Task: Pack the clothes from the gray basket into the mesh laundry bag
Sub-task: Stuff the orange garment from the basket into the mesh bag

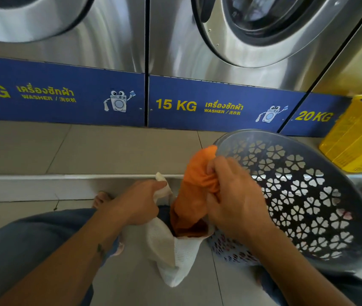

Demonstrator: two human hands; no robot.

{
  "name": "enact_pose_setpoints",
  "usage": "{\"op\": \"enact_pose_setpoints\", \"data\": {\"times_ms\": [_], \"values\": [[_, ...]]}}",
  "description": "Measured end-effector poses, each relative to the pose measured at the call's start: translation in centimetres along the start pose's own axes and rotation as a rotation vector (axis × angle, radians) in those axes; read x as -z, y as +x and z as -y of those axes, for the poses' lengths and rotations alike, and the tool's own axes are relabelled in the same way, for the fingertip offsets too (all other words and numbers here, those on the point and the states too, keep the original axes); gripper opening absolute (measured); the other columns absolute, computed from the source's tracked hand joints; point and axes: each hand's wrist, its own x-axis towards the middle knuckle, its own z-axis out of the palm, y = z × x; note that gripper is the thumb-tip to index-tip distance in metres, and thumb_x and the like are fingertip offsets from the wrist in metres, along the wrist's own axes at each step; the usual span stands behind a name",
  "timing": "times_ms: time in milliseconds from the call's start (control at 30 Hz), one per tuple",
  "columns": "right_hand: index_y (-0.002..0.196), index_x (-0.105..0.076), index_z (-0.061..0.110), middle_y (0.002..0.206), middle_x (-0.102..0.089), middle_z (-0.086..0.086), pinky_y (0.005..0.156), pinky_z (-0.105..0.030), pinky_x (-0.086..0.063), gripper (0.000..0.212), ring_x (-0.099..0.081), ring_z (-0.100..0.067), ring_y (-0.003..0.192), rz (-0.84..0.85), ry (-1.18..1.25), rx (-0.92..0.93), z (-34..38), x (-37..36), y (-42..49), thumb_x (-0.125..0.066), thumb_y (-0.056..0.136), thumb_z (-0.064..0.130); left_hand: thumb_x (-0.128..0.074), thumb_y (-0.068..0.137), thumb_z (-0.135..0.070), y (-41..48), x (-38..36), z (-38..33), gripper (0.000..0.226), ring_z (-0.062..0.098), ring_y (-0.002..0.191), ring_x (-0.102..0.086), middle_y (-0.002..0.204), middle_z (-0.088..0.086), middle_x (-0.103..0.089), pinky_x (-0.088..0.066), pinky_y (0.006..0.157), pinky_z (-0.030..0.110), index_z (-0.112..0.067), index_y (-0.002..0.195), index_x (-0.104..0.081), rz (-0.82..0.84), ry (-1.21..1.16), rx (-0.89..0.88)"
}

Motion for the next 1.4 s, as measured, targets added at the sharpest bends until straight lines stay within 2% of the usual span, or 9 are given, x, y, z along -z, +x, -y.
{"op": "enact_pose_setpoints", "data": {"times_ms": [100, 200, 333, 433, 767, 1000, 1100, 1200, 1400], "values": [[0.117, -0.05, 0.035, 0.115, -0.058, 0.011, 0.091, -0.042, -0.047, 0.037, -0.054, -0.016, 0.103, 0.33, -0.068, 0.089, 0.4, -0.8, -0.6, -0.054, 0.08, 0.042, -0.055, 0.085, -0.001, 0.0, 0.1, 0.1, 0.051, 0.022, 0.119, -0.054, 0.136, 0.001, -0.054, -0.045, 0.091, 0.024, -0.028, 0.129, -0.053, -0.017, -0.059, -0.006], [0.119, -0.054, 0.037, 0.118, -0.056, 0.014, 0.096, -0.042, -0.045, 0.04, -0.052, -0.014, 0.107, 0.19, 0.028, 0.02, -1.7, -0.2, -0.3, -0.063, 0.08, 0.038, -0.056, 0.089, -0.003, -0.2, 0.1, 0.4, 0.063, 0.023, 0.127, -0.046, 0.148, 0.002, -0.041, -0.038, 0.092, 0.023, -0.03, 0.144, -0.04, -0.018, -0.054, 0.038], [0.15, -0.029, 0.039, 0.148, -0.04, 0.002, 0.106, -0.047, -0.042, 0.084, -0.042, -0.026, 0.134, 0.392, 0.225, -0.417, -6.0, -0.1, -0.2, -0.077, 0.081, 0.042, -0.056, 0.089, -0.005, -0.3, 0.0, 0.3, 0.07, 0.023, 0.127, -0.045, 0.15, 0.003, -0.037, -0.036, 0.088, 0.021, -0.03, 0.149, -0.031, -0.017, -0.049, 0.044], [0.151, -0.027, 0.042, 0.142, -0.048, 0.002, 0.097, -0.042, -0.051, 0.082, -0.058, -0.024, 0.119, 0.573, 0.649, -0.704, -6.5, -0.7, -0.7, -0.074, 0.085, 0.043, -0.057, 0.088, -0.004, -0.3, -0.1, 0.2, 0.071, 0.024, 0.128, -0.044, 0.151, 0.003, -0.036, -0.036, 0.088, 0.02, -0.027, 0.15, -0.031, -0.002, -0.026, 0.033], [0.108, -0.052, 0.033, 0.094, -0.057, 0.01, 0.068, -0.03, -0.052, 0.027, -0.057, -0.012, 0.079, 0.263, -0.036, -0.237, -2.3, 1.2, -0.3, -0.062, 0.084, 0.026, -0.057, 0.09, -0.004, -0.5, 0.1, 0.1, 0.071, 0.025, 0.13, -0.043, 0.152, 0.004, -0.035, -0.038, 0.092, 0.023, -0.028, 0.151, -0.029, -0.003, -0.065, 0.082], [0.116, -0.065, 0.028, 0.109, -0.06, 0.001, 0.08, -0.04, -0.053, 0.059, -0.057, -0.022, 0.097, 0.289, -0.142, 0.03, 4.4, 0.2, -0.7, -0.029, 0.075, 0.051, -0.055, 0.09, -0.008, -1.0, 0.9, 0.8, 0.032, 0.016, 0.098, -0.061, 0.113, 0.0, -0.061, -0.04, 0.068, 0.008, -0.023, 0.118, -0.06, -0.05, -0.101, 0.068], [0.113, -0.067, 0.028, 0.119, -0.06, -0.005, 0.094, -0.055, -0.048, 0.052, -0.055, -0.031, 0.111, 0.36, -0.249, 0.016, 3.3, -1.6, -1.2, -0.04, 0.075, 0.051, -0.057, 0.088, -0.01, -1.4, 1.1, 1.7, 0.063, 0.026, 0.121, -0.05, 0.144, 0.003, -0.045, -0.042, 0.1, 0.03, -0.032, 0.145, -0.039, -0.027, -0.125, 0.135], [0.137, -0.046, 0.034, 0.152, -0.032, -0.014, 0.113, -0.071, -0.024, 0.068, -0.026, -0.046, 0.145, 0.428, -0.419, -0.143, 1.6, -2.0, -1.2, -0.062, 0.072, 0.044, -0.058, 0.085, -0.016, -1.5, 0.7, 2.6, 0.07, 0.029, 0.121, -0.048, 0.147, -0.001, -0.041, -0.042, 0.103, 0.048, -0.046, 0.143, -0.034, -0.022, -0.107, 0.179], [0.131, -0.041, 0.035, 0.137, -0.041, -0.008, 0.087, -0.04, -0.054, 0.045, -0.057, -0.029, 0.112, 0.499, -0.344, -0.268, 0.2, -1.3, -0.8, -0.055, 0.09, 0.048, -0.059, 0.087, -0.007, -1.3, 0.5, 2.6, 0.071, 0.027, 0.126, -0.046, 0.148, 0.002, -0.039, -0.043, 0.101, 0.034, -0.036, 0.147, -0.033, -0.019, -0.116, 0.147]]}}
